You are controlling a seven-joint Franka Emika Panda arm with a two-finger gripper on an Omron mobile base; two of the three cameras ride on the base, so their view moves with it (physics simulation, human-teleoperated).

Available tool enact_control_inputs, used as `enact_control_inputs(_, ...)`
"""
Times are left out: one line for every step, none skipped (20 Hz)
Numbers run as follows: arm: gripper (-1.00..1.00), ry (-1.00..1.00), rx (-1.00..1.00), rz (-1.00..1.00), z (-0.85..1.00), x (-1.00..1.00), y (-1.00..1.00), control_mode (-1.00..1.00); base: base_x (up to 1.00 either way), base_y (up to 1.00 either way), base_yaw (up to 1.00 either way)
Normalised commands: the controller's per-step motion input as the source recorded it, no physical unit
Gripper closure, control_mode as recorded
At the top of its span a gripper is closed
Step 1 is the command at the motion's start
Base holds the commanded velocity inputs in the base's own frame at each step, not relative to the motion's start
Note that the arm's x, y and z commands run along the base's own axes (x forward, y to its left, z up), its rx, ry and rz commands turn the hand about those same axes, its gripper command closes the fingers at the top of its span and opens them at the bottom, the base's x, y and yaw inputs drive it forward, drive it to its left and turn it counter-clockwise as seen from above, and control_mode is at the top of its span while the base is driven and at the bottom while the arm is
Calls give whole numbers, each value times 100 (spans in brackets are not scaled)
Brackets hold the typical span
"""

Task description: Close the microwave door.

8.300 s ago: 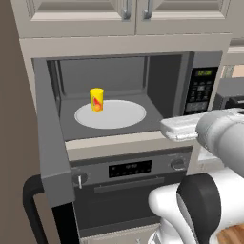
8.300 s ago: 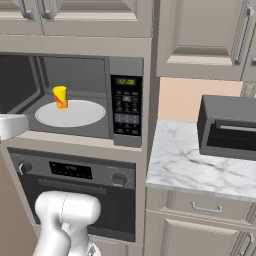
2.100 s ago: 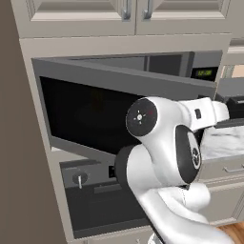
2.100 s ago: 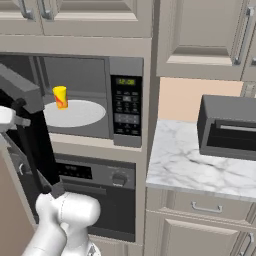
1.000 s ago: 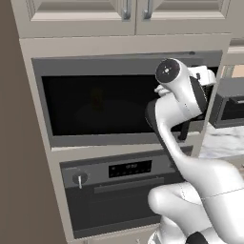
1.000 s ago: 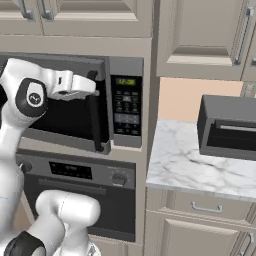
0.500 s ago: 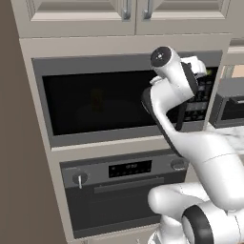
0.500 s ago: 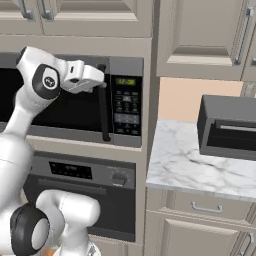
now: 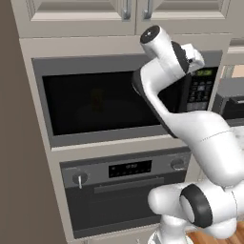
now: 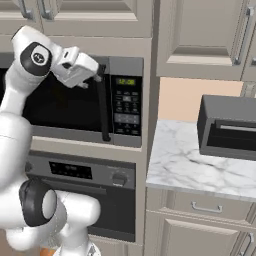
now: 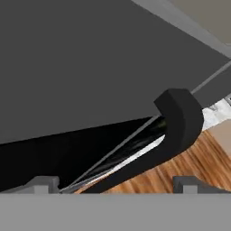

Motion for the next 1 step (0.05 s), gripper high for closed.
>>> enact_control_inputs(-100,-16,-1,0,-14,0,0,-100,0,0,0)
